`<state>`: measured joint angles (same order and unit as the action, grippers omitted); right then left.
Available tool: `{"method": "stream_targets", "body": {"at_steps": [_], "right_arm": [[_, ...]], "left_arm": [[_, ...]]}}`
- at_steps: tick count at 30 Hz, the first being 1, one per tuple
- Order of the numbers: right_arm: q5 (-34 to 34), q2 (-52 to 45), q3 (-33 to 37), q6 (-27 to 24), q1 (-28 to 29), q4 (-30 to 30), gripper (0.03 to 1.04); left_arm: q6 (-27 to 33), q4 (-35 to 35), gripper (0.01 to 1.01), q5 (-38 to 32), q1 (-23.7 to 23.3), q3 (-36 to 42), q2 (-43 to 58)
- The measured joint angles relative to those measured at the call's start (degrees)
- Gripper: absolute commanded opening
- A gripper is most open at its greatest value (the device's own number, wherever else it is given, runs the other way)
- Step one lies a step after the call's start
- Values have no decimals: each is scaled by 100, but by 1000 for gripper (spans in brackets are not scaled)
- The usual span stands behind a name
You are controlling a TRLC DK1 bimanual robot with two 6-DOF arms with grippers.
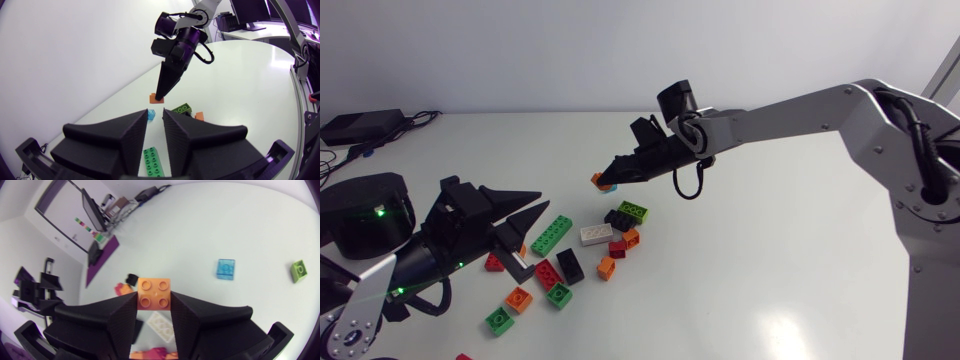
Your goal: Disassemble duplo
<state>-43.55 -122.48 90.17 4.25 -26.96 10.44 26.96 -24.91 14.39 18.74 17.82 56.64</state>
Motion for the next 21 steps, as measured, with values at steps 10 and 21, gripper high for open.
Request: {"method": "stream_targets", "body": {"at_steps": [10,21], "right_arm": [[2476,-92,188,-1491,-780,911,177],[3512,-498,649,-2068,-846,1508,715]], "left_arm": [[-66,-105,475,-343,-125,7,192],[-107,-151,613,-885,-184,116,863]]}}
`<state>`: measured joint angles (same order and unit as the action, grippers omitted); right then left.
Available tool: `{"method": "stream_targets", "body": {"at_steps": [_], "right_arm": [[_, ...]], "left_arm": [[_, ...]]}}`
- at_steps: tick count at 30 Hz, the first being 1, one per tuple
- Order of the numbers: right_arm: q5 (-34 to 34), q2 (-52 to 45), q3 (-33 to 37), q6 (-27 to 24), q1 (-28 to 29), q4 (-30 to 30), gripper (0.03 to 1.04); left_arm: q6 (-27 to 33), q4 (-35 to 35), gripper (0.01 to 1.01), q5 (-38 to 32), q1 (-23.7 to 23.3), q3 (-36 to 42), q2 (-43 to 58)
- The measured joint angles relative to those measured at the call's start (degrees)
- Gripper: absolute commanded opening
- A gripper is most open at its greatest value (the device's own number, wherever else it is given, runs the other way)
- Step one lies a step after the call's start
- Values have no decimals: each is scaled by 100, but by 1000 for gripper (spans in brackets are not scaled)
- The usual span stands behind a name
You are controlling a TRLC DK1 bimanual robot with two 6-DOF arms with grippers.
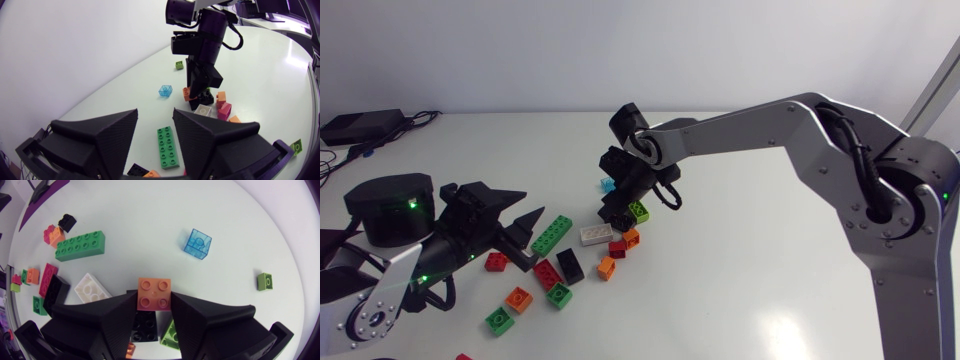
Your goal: Disassemble duplo
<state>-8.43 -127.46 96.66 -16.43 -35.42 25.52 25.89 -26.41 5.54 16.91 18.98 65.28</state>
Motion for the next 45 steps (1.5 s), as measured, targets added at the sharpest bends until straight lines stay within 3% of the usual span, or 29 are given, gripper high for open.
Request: {"method": "stream_targets", "body": {"at_steps": [4,5,12,17,29,45], "right_arm": [[212,0,0,-111,-66,4,987],[249,0,-2,-122,-87,-7,995],[271,197,-409,-146,-240,-496,995],[269,509,-649,-157,-452,-619,995],[-372,901,-986,-168,-1829,-595,993],[-348,973,-1025,-682,-3292,-509,995]], "left_arm": [[0,-20,641,-4,0,9,0],[0,-24,662,-22,-7,9,0],[-310,-199,670,-48,-380,11,-146],[-737,-422,670,-48,-903,11,-387],[-1742,-708,670,-232,-2345,138,-603],[-1873,-713,670,-258,-2559,192,-603]]}}
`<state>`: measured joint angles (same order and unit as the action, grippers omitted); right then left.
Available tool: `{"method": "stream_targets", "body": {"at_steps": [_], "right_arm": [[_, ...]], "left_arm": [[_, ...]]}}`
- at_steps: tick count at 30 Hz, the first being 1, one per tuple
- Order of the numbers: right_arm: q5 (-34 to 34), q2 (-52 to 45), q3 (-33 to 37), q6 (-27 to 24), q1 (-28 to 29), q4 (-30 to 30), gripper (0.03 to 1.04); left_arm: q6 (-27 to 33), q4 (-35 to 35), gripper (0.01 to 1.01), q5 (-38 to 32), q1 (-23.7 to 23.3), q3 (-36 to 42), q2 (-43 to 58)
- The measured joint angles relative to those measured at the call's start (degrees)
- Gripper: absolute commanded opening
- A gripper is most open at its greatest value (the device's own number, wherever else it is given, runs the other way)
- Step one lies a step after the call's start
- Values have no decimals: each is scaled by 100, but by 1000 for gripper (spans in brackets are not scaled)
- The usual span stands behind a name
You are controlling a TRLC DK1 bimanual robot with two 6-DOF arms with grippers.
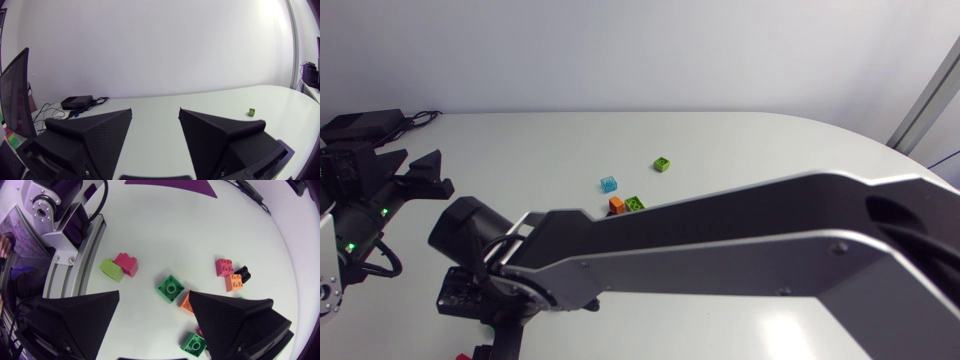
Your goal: Disassemble duplo
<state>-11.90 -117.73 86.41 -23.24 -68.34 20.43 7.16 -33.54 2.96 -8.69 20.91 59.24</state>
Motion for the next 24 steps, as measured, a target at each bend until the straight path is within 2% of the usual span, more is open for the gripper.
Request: {"method": "stream_targets", "body": {"at_steps": [9,24], "right_arm": [[168,-516,109,-175,-411,-155,995],[-35,-656,310,-800,-455,-323,998]], "left_arm": [[-81,-37,670,0,-33,13,0],[-83,-37,670,0,-33,33,0]]}}
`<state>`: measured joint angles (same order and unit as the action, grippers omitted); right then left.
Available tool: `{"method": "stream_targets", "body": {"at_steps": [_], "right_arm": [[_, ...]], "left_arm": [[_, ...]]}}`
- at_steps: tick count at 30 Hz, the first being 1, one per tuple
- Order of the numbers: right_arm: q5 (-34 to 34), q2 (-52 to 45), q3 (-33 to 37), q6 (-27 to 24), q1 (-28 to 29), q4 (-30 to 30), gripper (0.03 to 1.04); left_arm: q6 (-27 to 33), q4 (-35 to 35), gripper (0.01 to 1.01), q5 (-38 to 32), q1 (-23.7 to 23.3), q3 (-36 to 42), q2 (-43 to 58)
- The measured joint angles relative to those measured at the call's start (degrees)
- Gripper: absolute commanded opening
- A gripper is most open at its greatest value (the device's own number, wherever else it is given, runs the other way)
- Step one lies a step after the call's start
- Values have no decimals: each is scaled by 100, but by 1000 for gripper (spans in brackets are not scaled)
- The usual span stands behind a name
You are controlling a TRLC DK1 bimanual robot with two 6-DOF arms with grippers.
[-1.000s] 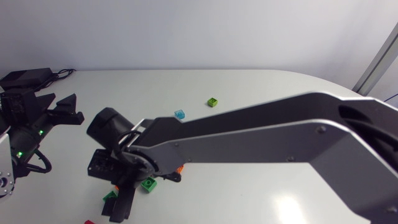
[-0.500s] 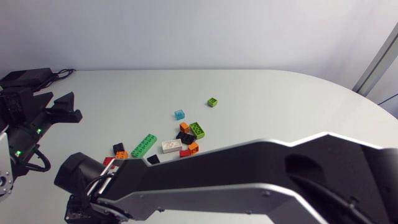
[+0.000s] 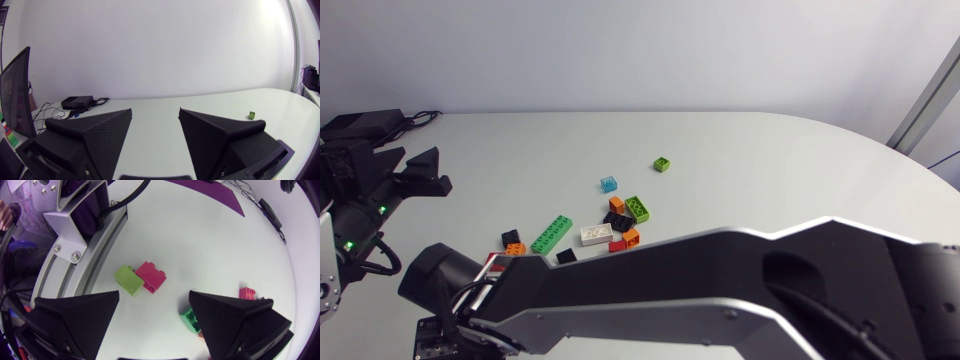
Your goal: Disassemble duplo
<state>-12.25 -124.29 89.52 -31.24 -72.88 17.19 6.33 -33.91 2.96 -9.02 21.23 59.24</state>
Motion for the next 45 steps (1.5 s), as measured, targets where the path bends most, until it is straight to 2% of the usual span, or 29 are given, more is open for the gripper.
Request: {"method": "stream_targets", "body": {"at_steps": [8,13,17,45], "right_arm": [[-256,-297,278,-337,-17,76,998],[-431,-533,656,-588,-28,535,998],[-448,-616,741,-717,-31,647,998],[-450,-737,901,-870,-31,621,977]], "left_arm": [[0,-2,670,0,-4,22,0],[0,-2,670,0,-28,22,0],[0,-2,670,2,-37,22,0],[-2,-2,670,0,-116,22,0]]}}
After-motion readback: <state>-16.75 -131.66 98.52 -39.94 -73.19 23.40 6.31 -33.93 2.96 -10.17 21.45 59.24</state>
